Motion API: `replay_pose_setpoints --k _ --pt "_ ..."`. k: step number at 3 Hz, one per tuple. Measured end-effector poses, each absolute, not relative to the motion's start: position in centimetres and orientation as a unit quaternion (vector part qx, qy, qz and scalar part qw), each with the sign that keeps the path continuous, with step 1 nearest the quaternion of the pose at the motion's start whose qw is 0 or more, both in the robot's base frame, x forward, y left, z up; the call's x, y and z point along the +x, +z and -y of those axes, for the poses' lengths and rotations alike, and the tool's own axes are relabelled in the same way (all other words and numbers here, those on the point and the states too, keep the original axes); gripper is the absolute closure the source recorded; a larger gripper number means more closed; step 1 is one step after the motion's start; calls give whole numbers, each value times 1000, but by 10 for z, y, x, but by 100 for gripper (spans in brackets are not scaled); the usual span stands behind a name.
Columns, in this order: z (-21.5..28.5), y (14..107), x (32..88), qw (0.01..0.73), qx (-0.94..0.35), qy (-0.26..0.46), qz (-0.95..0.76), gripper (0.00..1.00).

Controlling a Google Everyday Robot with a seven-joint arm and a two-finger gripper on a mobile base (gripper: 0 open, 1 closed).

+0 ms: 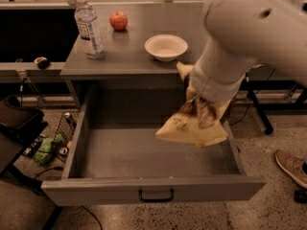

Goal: Pick brown chip bag from top drawer and place on counter

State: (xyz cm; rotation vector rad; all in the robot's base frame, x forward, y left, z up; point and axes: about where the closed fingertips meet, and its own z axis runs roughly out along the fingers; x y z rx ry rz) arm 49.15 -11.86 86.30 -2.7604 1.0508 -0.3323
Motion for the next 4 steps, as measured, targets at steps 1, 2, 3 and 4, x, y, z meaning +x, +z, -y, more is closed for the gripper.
replay_pose_setpoints --k 1,2,3,4 --pt "151 920 511 100 -915 -132 -368 100" --pt "182 977 543 122 -897 -180 -384 100" --pt "209 1033 578 155 -864 -246 -411 100" --pt "208 1032 578 154 -865 -244 -411 100"
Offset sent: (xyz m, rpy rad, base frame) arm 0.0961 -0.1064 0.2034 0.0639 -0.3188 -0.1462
